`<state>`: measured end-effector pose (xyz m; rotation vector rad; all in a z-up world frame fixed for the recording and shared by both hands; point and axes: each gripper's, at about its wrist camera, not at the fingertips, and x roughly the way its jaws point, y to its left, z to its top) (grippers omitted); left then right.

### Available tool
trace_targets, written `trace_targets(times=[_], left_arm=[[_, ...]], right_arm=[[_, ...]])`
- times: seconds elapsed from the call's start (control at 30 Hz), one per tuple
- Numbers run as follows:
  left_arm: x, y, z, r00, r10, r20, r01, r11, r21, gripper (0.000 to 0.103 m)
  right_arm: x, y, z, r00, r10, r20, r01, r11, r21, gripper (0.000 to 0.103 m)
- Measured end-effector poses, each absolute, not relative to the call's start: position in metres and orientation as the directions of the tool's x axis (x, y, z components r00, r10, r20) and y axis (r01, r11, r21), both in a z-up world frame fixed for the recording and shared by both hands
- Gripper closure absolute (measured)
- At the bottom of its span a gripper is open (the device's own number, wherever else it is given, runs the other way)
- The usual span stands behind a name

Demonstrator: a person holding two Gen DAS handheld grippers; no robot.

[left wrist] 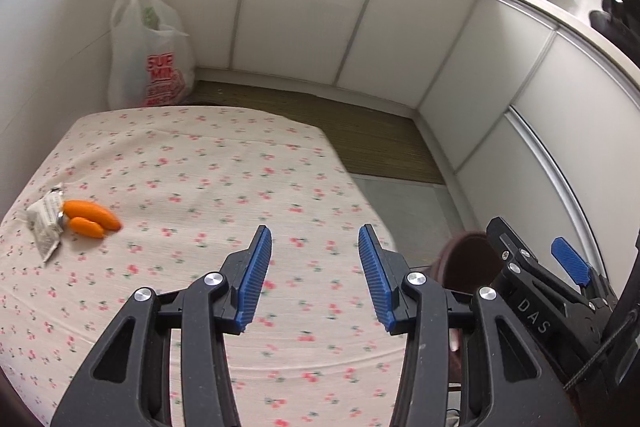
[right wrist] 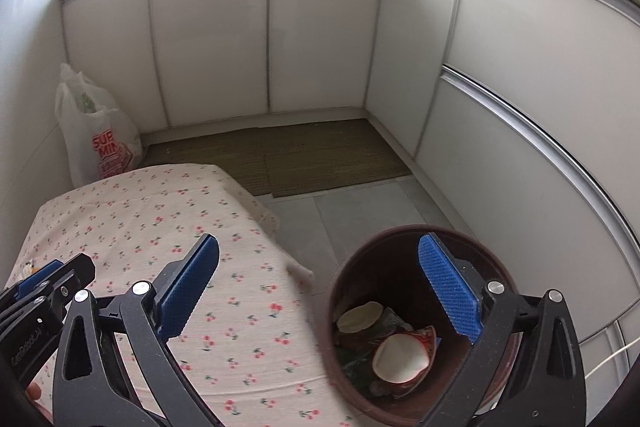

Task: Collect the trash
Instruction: 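Move both open tools back over the table toward the wrapper and peel, then grasp the white snack wrapper with the left tool and lift it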

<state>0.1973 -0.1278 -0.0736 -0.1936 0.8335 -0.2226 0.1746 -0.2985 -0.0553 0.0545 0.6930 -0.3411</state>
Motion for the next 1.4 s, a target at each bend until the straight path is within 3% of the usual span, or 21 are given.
trace_targets(times=[0.23,0.4,1.1,1.4], left_arm=[[0.205,-0.084,-0.082,0.65,-0.223,-0.726,0.05,0.966,-0.252,0.057],[0.21,-0.042,-0.091,0.648,-0.175,-0.741,-0.027,0.967,-0.252,0.05],[0.228,0.091,-0.126,0.604,-0.023,-0.797,-0.27,0.935,-0.232,0.049],[0.247,0.157,-0.17,0.521,0.031,-0.853,-0.466,0.847,-0.255,0.041]], right_arm=[[0.189,-0.261,-0.057,0.735,-0.247,-0.631,0.282,0.958,-0.046,0.007],[0.202,-0.226,-0.064,0.743,-0.194,-0.641,0.228,0.973,-0.031,0.007],[0.227,-0.097,-0.101,0.745,-0.1,-0.659,-0.025,0.984,-0.178,0.007],[0.223,-0.077,-0.107,0.747,-0.059,-0.662,-0.093,0.977,-0.191,0.007]])
